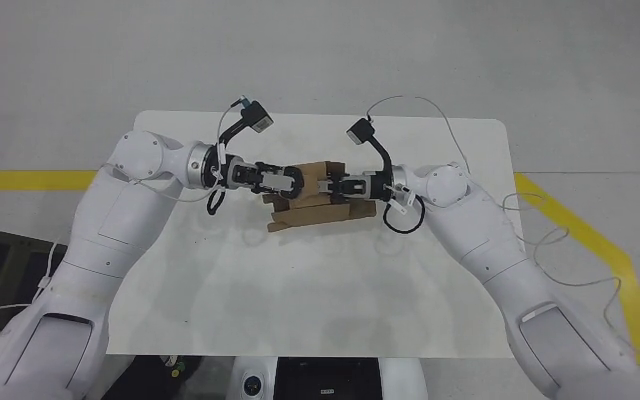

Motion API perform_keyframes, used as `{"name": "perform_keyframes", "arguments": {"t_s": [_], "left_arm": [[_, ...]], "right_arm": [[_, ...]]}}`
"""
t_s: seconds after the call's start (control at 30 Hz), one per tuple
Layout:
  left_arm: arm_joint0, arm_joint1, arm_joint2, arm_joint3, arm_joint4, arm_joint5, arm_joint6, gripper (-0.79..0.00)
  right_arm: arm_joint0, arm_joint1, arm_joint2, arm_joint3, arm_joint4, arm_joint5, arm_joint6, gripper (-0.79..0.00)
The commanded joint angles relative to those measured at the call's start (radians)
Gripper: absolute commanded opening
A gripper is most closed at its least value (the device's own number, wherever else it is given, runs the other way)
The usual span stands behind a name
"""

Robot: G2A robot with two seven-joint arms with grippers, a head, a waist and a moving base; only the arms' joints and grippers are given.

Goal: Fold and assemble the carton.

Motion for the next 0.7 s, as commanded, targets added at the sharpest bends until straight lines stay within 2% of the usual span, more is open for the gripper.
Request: {"name": "perform_keyframes", "arguments": {"t_s": [0.0,0.37,0.67], "left_arm": [[0.000,0.001,-0.006,0.003,-0.009,-0.001,0.001,0.000],[-0.001,0.003,-0.009,0.032,-0.006,-0.001,0.001,0.000],[-0.012,0.000,0.000,0.062,0.031,-0.019,0.019,0.000]], "right_arm": [[-0.001,0.001,0.007,-0.002,-0.001,0.004,-0.005,-0.785],[-0.049,0.034,0.099,-0.041,-0.032,0.010,-0.006,-0.785],[-0.092,0.045,0.117,-0.110,-0.030,0.036,0.047,-0.785]]}}
